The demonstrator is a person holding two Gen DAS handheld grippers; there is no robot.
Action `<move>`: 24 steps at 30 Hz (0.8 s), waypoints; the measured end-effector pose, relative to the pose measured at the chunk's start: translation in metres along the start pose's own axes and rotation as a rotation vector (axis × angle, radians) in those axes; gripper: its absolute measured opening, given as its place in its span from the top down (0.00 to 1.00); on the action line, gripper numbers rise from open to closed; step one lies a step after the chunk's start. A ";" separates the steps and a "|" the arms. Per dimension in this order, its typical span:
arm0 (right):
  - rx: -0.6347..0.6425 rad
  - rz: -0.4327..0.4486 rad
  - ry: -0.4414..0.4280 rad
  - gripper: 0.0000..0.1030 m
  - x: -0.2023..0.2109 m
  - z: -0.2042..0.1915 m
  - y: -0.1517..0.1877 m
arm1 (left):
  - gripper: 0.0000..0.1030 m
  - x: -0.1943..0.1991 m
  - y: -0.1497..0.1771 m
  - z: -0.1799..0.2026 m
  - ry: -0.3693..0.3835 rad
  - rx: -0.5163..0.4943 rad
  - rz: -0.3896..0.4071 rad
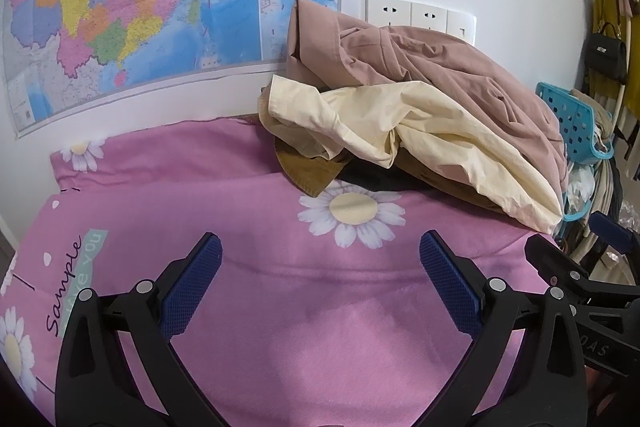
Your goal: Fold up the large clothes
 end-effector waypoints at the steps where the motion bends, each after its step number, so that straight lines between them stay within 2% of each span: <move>1: 0.002 0.001 0.002 0.06 0.000 0.000 -0.001 | 0.05 0.000 -0.001 0.000 -0.003 0.000 0.001; 24: 0.014 0.013 -0.003 0.06 0.001 -0.004 -0.007 | 0.05 -0.001 -0.010 -0.001 0.002 0.020 0.021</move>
Point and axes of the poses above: each gripper's, at about its wrist camera, not at the fingertips, and x roughly against the way its jaws point, z to its right, y to its underside, the point moved 4 cm from there along -x, roughly the way its jaws point
